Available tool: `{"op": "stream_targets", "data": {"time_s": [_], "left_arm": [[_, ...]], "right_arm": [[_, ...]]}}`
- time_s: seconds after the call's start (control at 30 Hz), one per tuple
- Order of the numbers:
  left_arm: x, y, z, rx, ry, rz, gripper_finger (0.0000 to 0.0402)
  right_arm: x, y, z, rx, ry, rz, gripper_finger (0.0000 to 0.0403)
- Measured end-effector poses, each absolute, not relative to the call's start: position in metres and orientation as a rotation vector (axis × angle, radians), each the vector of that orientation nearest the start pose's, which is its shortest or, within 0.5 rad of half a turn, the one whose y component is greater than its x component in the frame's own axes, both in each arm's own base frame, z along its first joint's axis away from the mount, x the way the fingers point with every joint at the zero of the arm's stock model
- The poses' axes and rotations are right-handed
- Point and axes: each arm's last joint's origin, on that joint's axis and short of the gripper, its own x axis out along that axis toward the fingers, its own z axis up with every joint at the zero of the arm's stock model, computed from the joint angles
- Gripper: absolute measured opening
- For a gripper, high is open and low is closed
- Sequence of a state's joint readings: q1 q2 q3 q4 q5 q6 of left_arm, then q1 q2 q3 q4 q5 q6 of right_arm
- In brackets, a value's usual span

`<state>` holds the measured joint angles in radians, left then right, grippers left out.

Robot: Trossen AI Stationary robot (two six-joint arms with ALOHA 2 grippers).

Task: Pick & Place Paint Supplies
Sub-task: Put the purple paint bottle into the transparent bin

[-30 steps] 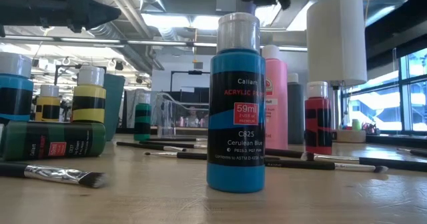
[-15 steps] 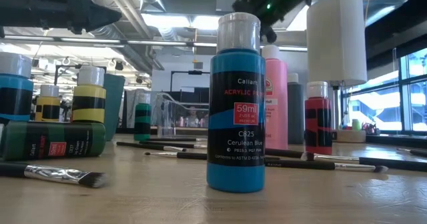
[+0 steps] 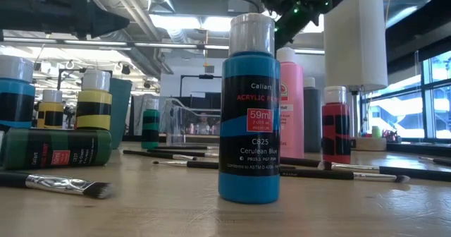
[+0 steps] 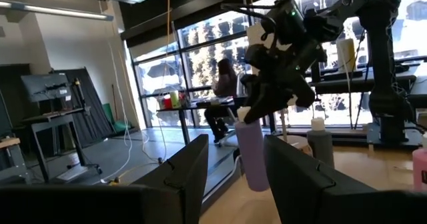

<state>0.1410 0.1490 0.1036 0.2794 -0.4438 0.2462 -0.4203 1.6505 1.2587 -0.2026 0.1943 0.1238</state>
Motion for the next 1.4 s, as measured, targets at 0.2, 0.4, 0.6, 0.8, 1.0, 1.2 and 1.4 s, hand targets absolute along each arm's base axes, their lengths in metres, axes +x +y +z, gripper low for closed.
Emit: {"op": "stream_targets", "data": {"time_s": [0.2,0.4,0.6,0.8,1.0,1.2,1.4], "left_arm": [[0.095,0.026,0.213,0.202,-0.162,0.607,0.0141],[0.096,0.026,0.211,0.205,-0.138,0.605,0.0141],[0.096,0.026,0.211,0.205,-0.137,0.605,0.0141],[0.096,0.026,0.210,0.206,-0.131,0.604,0.0141],[0.096,0.026,0.210,0.207,-0.124,0.604,0.0141],[0.096,0.026,0.210,0.207,-0.124,0.604,0.0141],[0.096,0.026,0.210,0.207,-0.124,0.604,0.0141]], "right_arm": [[0.337,-0.162,0.265,0.232,0.585,-0.658,0.0116],[0.339,-0.165,0.257,0.261,0.597,-0.674,0.0116],[0.344,-0.167,0.249,0.279,0.600,-0.682,0.0116],[0.344,-0.167,0.248,0.279,0.604,-0.682,0.0116],[0.345,-0.168,0.249,0.277,0.583,-0.680,0.0116],[0.348,-0.167,0.252,0.281,0.545,-0.652,0.0116],[0.351,-0.168,0.249,0.284,0.537,-0.653,0.0116]]}}
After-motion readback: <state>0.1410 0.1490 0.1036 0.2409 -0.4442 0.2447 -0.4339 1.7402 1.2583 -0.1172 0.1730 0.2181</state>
